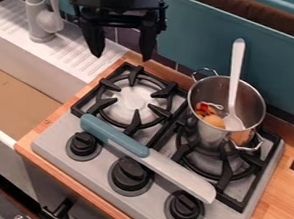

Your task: Move the silver pot from the left side to the right side of the burner

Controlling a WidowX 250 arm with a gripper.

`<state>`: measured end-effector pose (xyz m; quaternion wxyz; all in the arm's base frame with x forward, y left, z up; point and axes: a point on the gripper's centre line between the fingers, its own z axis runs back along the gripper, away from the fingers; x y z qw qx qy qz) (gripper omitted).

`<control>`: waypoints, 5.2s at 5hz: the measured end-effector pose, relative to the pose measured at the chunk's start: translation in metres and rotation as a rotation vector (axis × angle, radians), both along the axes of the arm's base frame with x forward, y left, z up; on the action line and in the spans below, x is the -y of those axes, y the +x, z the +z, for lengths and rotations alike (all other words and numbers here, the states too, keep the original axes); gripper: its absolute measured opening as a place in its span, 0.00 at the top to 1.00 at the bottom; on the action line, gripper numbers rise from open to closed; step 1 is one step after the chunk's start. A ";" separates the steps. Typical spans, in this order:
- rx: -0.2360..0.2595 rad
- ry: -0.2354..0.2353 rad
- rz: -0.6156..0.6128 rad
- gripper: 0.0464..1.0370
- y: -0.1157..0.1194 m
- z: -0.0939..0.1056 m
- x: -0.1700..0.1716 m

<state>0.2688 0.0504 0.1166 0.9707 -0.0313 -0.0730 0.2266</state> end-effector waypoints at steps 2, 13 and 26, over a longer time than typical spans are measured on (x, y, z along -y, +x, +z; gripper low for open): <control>-0.041 0.007 0.074 0.04 0.006 -0.019 0.009; -0.009 -0.026 0.037 0.98 0.034 -0.082 0.085; 0.006 -0.023 0.275 0.99 0.027 -0.069 -0.055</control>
